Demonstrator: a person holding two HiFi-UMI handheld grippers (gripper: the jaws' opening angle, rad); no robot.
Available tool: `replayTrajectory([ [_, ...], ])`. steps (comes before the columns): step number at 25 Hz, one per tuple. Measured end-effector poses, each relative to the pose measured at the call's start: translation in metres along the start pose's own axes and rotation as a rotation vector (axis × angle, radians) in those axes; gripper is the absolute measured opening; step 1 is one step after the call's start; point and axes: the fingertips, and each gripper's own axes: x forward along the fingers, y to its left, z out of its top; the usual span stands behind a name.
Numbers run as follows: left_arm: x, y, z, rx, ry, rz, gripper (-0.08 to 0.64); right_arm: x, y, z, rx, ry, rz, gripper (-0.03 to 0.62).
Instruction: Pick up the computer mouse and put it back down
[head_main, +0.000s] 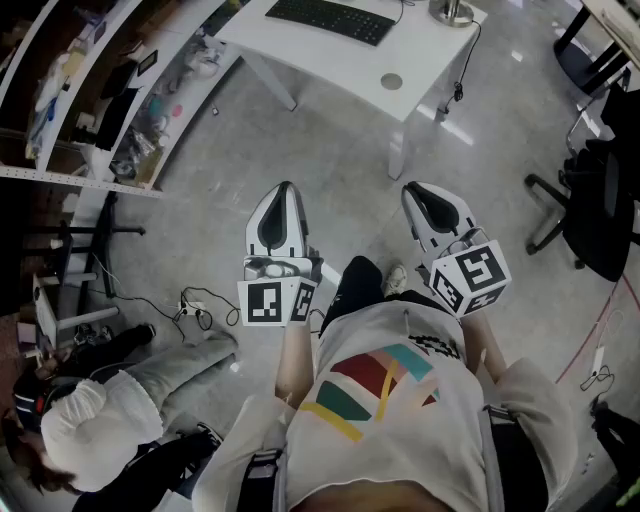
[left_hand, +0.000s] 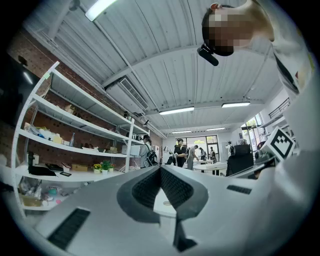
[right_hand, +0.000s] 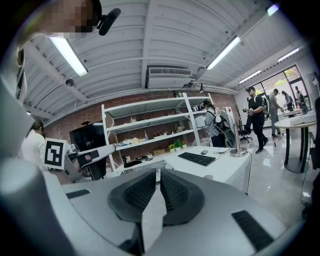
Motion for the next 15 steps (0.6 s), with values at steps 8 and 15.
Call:
replayTrajectory([
  [8, 0.093, 0.051, -0.028, -0.023, -0.019, -0.022, 0.043, 0.092, -0.050, 0.011, -0.025, 0.017, -0.025, 0.037],
  [15, 0.223, 0.142, -0.016, -0.026, -0.057, -0.106, 0.043, 0.223, -0.096, 0.072, -0.052, 0.008, -0.129, 0.037],
])
